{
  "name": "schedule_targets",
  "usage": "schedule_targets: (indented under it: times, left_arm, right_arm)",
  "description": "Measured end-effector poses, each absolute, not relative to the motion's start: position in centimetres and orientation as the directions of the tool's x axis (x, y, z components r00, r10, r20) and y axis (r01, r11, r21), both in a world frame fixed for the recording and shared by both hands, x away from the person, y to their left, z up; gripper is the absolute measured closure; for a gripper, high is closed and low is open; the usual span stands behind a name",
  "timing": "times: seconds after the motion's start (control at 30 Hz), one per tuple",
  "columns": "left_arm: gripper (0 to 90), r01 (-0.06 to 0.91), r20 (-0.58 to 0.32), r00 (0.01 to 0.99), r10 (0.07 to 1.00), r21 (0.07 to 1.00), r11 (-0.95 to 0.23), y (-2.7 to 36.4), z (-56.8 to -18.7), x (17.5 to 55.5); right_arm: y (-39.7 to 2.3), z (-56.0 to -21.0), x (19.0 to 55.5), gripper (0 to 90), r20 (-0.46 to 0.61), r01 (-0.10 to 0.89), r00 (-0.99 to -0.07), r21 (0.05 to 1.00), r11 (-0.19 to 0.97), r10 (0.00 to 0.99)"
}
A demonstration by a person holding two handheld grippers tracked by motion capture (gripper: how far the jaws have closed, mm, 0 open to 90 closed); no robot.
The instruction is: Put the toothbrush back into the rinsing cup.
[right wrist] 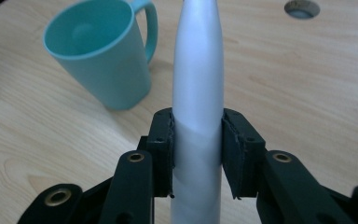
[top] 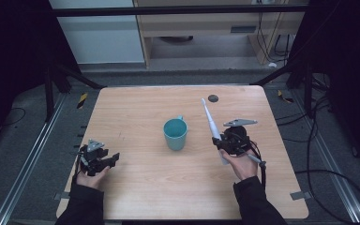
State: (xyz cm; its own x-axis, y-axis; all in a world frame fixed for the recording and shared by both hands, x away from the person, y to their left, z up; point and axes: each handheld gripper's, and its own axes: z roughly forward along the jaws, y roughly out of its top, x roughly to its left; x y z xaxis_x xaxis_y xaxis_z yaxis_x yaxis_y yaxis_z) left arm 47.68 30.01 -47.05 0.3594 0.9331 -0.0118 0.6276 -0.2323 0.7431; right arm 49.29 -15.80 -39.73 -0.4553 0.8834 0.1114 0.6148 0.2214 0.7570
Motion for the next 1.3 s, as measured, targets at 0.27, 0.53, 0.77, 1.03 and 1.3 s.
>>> schedule_targets:
  times: [0.27, 0.53, 0.77, 1.03, 1.3]
  left_arm:
    - [45.7, 0.627, -0.013, 0.355, 0.935, 0.745, -0.228, 30.1, -47.0, 47.7]
    - [45.7, 0.627, -0.014, 0.354, 0.935, 0.745, -0.226, 30.1, -47.0, 47.7]
    - [45.7, 0.628, -0.017, 0.352, 0.936, 0.746, -0.223, 30.1, -47.0, 47.7]
    - [45.7, 0.628, -0.018, 0.352, 0.936, 0.746, -0.222, 30.2, -47.1, 47.7]
    - [45.7, 0.628, -0.019, 0.350, 0.937, 0.747, -0.220, 30.2, -47.0, 47.7]
  right_arm:
    - [-15.1, -38.9, 49.7, 66.4, 0.126, 0.557, -0.454, 0.813, 0.170, 0.882]
    - [-14.8, -38.1, 50.2, 66.5, 0.131, 0.492, -0.441, 0.863, 0.117, 0.888]
    - [-14.2, -37.7, 50.7, 66.5, 0.135, 0.442, -0.439, 0.893, 0.083, 0.888]
    - [-13.1, -36.7, 51.7, 66.5, 0.129, 0.406, -0.445, 0.911, 0.072, 0.886]
    - [-11.8, -35.7, 53.1, 66.4, 0.133, 0.385, -0.454, 0.921, 0.059, 0.881]
